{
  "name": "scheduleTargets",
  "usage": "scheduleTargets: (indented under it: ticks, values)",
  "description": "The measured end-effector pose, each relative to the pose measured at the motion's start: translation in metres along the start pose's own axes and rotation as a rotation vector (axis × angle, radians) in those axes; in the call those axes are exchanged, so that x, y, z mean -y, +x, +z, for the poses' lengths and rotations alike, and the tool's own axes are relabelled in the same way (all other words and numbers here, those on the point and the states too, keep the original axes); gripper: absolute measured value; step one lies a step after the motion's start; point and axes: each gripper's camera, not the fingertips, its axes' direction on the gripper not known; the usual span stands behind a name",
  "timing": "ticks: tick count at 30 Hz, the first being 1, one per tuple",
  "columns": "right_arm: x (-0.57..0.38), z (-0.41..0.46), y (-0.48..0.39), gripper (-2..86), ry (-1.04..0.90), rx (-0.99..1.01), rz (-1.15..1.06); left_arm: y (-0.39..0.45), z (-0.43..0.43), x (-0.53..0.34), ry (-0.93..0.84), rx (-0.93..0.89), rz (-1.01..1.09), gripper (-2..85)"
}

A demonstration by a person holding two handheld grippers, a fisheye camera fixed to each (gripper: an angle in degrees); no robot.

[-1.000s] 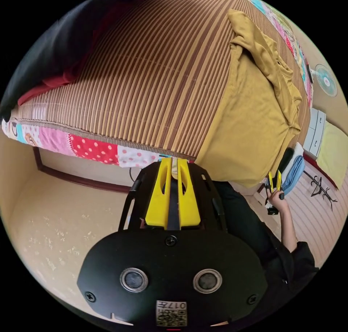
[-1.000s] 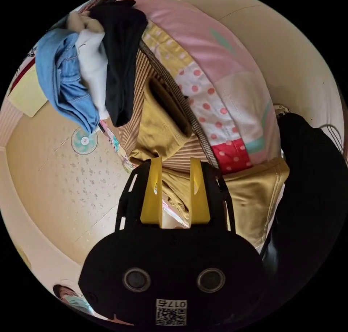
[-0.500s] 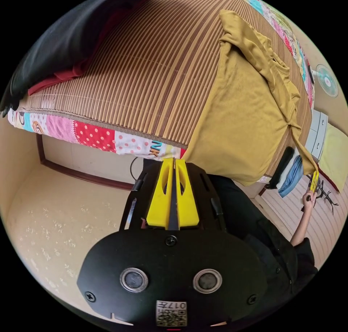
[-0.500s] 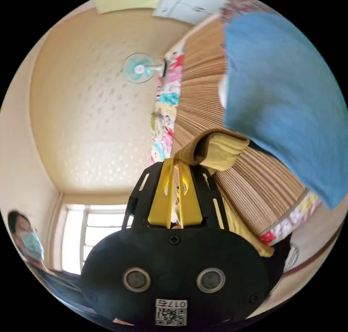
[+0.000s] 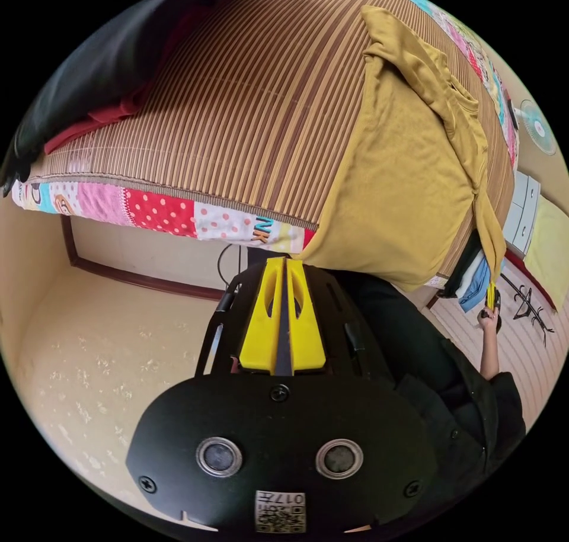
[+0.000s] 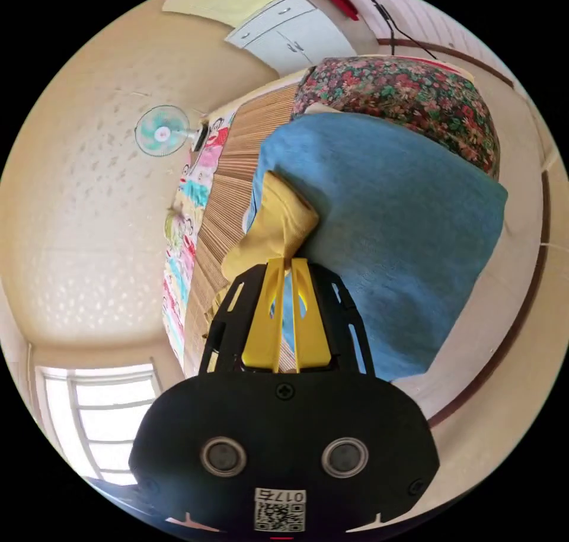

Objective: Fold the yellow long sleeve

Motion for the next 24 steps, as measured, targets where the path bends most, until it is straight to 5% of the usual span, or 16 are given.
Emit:
scheduleTargets:
  ticks: [7, 12, 18, 24]
  values:
    - [-0.07, 0.068, -0.182, 2.5, -0.046, 0.227, -0.361, -0.023, 0.0, -0.01, 0.017, -0.03, -0.048, -0.9]
    - [-0.225, 0.208, -0.312, 2.9, -0.339, 0.357, -0.562, -0.035, 0.004, -0.022, 0.028, -0.061, -0.079, -1.0]
    - [-0.424, 0.393, -0.336, 4.8, -1.019, 0.226, -0.787, -0.057, 0.011, -0.04, 0.023, -0.089, -0.109, -0.8]
    - [-0.485, 0.403, -0.272, 4.1, -1.194, -0.017, -0.956, -0.078, -0.002, -0.036, 0.115, -0.194, -0.135, 1.3]
